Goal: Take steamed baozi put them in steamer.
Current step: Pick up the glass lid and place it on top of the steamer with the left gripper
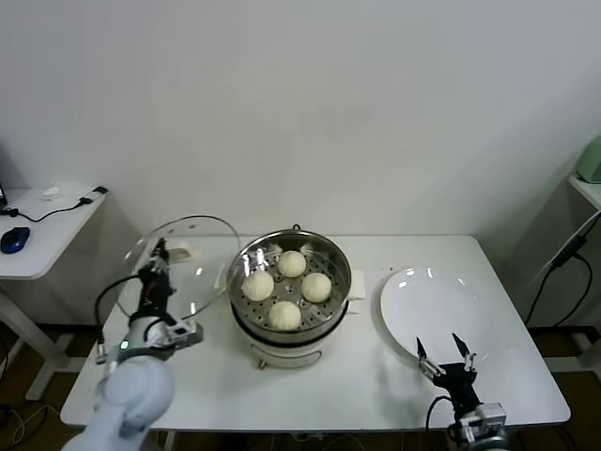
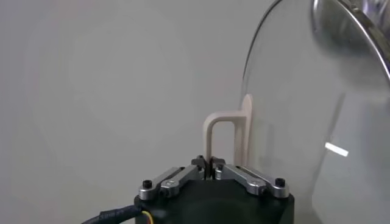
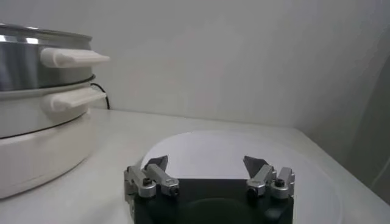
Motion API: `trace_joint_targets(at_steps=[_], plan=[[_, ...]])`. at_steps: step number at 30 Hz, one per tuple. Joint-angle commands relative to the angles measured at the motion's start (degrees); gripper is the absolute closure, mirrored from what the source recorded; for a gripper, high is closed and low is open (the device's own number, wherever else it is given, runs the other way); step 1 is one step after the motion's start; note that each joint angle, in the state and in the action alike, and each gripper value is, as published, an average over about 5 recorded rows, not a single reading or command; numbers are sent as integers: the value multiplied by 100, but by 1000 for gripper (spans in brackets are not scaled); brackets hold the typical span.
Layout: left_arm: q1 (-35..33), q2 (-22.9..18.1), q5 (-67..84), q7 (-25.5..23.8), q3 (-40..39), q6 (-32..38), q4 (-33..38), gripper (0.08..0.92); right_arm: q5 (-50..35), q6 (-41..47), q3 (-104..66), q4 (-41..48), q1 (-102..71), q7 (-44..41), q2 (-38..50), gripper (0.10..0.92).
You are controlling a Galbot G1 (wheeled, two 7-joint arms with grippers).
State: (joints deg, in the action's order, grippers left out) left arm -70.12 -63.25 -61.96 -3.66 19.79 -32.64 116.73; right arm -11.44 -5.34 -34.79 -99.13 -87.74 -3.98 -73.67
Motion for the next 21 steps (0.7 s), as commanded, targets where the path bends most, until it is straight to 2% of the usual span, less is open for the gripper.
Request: trace_joint_targets(at_steps=[1,6,15,21], plan=[[928,-923,-1731,-1278,-2284,-1236,551,857,74,-311,16,16,-38,16,-20,203],[1174,-1411,-2224,-1402,-2619,-1236,146,857,51,-412,-2,104,-20,25,-26,203],[1315,-2054,-2736,-1388,-2952,-1236,-669,857,10,-607,-23,263,59,119,-51,203],[1326,-2294,-2882,-1289,-2990,-1236,-1116,857,-55,-749,-22,352,86,197,-97,203]])
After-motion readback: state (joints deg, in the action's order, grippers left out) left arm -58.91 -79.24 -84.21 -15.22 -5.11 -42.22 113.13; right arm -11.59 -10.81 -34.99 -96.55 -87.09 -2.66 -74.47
